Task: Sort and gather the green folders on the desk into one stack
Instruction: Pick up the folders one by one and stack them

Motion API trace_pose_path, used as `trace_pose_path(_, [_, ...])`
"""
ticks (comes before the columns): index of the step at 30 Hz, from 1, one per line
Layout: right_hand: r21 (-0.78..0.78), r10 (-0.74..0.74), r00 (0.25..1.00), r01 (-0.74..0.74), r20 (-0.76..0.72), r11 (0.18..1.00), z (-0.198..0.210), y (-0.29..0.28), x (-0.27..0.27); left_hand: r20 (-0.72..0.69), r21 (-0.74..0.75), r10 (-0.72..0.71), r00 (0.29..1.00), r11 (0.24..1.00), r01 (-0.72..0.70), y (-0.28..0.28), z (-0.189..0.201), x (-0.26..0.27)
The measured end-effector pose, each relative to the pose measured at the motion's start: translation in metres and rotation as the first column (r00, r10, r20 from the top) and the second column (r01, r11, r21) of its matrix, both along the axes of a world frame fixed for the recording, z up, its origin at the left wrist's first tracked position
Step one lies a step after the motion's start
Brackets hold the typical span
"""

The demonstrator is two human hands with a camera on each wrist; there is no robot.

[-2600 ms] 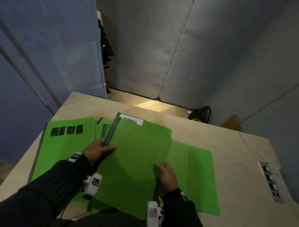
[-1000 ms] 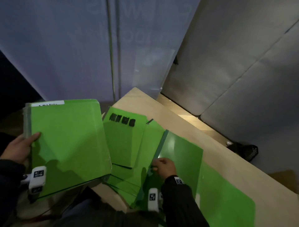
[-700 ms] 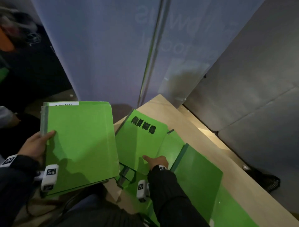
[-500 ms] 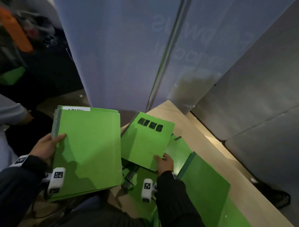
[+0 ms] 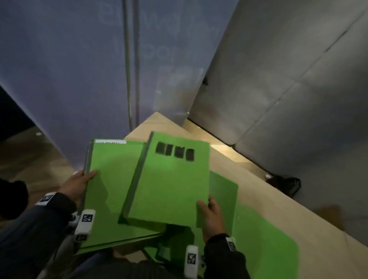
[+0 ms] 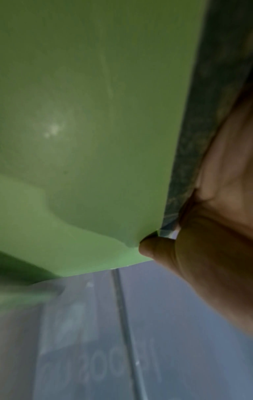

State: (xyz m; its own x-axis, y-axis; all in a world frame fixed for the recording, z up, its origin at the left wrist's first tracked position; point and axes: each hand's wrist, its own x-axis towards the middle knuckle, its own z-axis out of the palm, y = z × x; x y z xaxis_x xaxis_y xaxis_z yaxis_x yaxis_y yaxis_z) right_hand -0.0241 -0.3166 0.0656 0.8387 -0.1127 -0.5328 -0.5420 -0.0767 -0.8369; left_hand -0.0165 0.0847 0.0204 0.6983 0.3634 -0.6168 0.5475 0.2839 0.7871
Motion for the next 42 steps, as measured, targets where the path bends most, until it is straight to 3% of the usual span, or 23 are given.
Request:
trace_pose_path(5, [0.062,0.083,0.99,-0.076,-0.114,0.995,0.009,0.006,-0.041,0.038,-0.082,-0.184,0.982,0.979,0.186,-0.086,0.007,0.035])
trace_pose_path(9, [0.041,0.028,0.997,-0.025,-0.075,0.999,0.009,-0.018,-0.053,0.085,-0.091,-0.282,0.956,0.953,0.289,-0.148,0.033,0.043])
trace_pose_path(13, [-0.045,-0.018,1.0,0.017,-0.011,0.999,0.007,-0.042,-0.052,0.139,0.013,-0.447,0.884,0.893,0.45,-0.174,0.034,0.044])
trace_pose_path(16, [-0.085,0.005,0.999,-0.008,-0.037,0.996,0.001,-0.053,-0.052,0.105,-0.003,-0.455,0.884,0.889,0.458,-0.179,0.028,0.044])
trace_pose_path(19, [-0.117,-0.141,0.985,0.13,-0.099,0.985,-0.013,-0.065,-0.049,0.095,0.029,-0.459,0.883,0.888,0.458,-0.174,0.023,0.045])
trace_pose_path(21, [-0.224,-0.236,0.96,0.199,-0.153,0.954,-0.029,-0.077,-0.05,0.089,0.083,-0.45,0.888,0.892,0.444,-0.165,0.025,0.045])
trace_pose_path(25, [-0.594,-0.205,0.921,-0.034,-0.33,0.804,-0.065,-0.092,-0.053,0.077,0.084,-0.329,0.941,0.943,0.323,-0.125,0.026,0.039])
trace_pose_path(27, [-0.66,-0.162,0.904,-0.157,-0.396,0.735,-0.066,-0.085,-0.057,0.055,0.019,-0.251,0.966,0.968,0.25,-0.1,0.026,0.034])
trace_pose_path(29, [-0.683,-0.151,0.906,-0.181,-0.395,0.707,-0.065,-0.079,-0.057,0.049,-0.028,-0.153,0.987,0.988,0.155,-0.075,0.027,0.026])
trace_pose_path(31, [-0.666,-0.179,0.914,-0.121,-0.363,0.736,-0.065,-0.075,-0.054,0.039,-0.03,-0.074,0.996,0.997,0.075,-0.049,0.026,0.018])
trace_pose_path(34, [-0.508,-0.251,0.925,0.075,-0.287,0.858,-0.063,-0.077,-0.046,0.037,0.045,0.029,0.999,0.999,-0.031,-0.009,0.012,0.006])
trace_pose_path(36, [-0.381,-0.286,0.924,0.176,-0.253,0.908,-0.059,-0.077,-0.041,0.038,0.098,0.049,0.998,0.994,-0.053,0.026,-0.021,0.003])
trace_pose_path(39, [-0.296,-0.163,0.972,0.109,-0.167,0.949,-0.051,-0.065,-0.027,-0.04,0.162,0.092,0.995,0.983,-0.084,0.05,-0.044,-0.005])
trace_pose_path(41, [-0.243,-0.097,0.99,0.069,-0.107,0.968,-0.041,-0.052,-0.018,-0.035,0.118,0.052,0.998,0.992,-0.048,0.036,-0.023,-0.008])
trace_pose_path(42, [-0.179,-0.084,0.992,0.065,-0.097,0.982,-0.033,-0.043,-0.015,-0.017,0.093,0.04,0.999,0.995,-0.038,0.014,0.006,-0.01])
